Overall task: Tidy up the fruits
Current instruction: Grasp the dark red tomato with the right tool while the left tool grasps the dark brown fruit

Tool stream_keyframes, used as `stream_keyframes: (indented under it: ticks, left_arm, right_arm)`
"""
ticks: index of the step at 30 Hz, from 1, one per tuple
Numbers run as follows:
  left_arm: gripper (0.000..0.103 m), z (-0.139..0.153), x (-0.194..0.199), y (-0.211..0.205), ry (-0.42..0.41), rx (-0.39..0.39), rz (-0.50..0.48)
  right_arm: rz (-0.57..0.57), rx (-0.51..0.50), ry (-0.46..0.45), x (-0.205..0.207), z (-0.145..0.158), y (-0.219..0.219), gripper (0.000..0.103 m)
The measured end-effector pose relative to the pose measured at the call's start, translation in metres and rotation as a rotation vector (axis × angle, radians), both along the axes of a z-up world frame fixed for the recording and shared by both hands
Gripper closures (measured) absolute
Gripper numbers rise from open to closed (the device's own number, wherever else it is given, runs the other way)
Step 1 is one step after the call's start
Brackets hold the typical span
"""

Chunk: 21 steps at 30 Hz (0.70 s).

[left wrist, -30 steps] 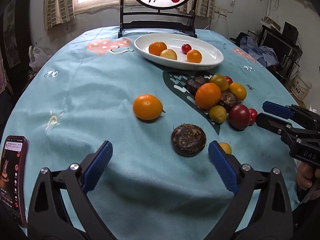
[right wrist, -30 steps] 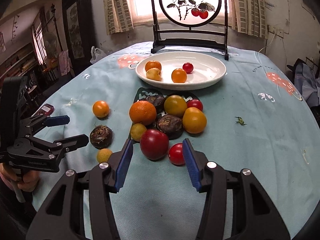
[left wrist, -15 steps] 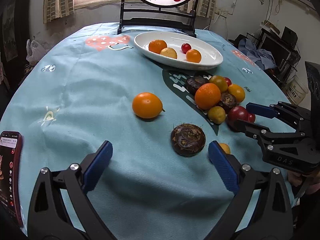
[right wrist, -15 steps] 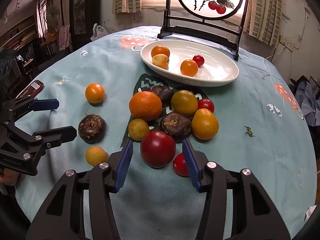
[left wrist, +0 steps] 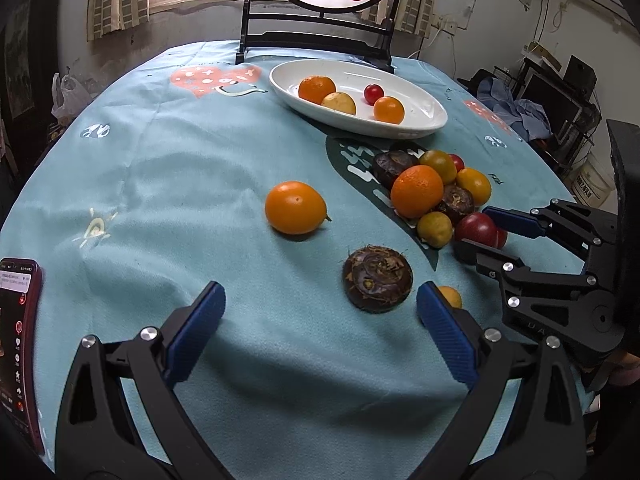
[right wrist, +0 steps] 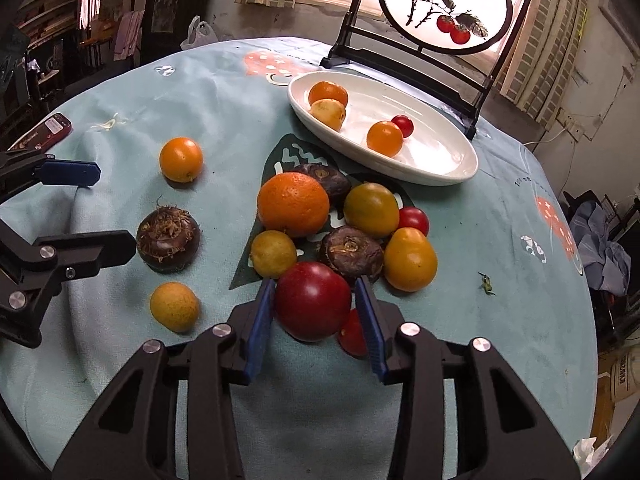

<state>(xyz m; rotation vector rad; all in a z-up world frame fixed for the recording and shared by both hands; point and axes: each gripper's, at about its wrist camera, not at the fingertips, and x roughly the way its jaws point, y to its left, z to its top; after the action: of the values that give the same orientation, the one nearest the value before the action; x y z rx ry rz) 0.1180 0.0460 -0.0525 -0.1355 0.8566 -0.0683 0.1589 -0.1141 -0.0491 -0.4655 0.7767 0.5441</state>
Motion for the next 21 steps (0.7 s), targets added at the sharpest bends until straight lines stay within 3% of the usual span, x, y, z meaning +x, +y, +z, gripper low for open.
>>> stream_keyframes:
  ticks: [3,6,8,9,10,13,17,21]
  left_arm:
    - [0.005,0.0,0.0,0.0,0.0,-0.007,-0.006]
    - [0.006,0.0,0.001,-0.002,-0.004,-0.027,-0.033]
    - [0.011,0.0,0.002,-0.003,-0.005,-0.039,-0.052]
    - [0.018,-0.001,0.003,-0.004,0.001,-0.045,-0.061]
    - [0.027,-0.002,0.005,-0.005,0.009,-0.05,-0.069]
    - [0.04,-0.003,0.01,-0.01,0.024,-0.071,-0.089]
    - [0.042,-0.005,0.017,-0.019,0.043,-0.061,-0.098]
    - [0.051,-0.006,0.024,-0.026,0.056,-0.027,-0.104]
  right_arm:
    - [-0.013,0.102,0.037,0.004,0.006,-0.014,0.064]
    - [-0.056,0.305,0.083,0.011,0.017,-0.044,0.064]
    - [-0.085,0.389,0.094,0.014,0.02,-0.06,0.064]
    - [-0.098,0.421,0.097,0.014,0.021,-0.065,0.064]
    - [-0.106,0.434,0.099,0.015,0.021,-0.068,0.064]
    - [-0.119,0.445,0.11,0.016,0.021,-0.07,0.064]
    - [-0.098,0.449,0.11,0.012,0.021,-0.069,0.064]
    - [-0.096,0.464,0.114,0.012,0.022,-0.072,0.064]
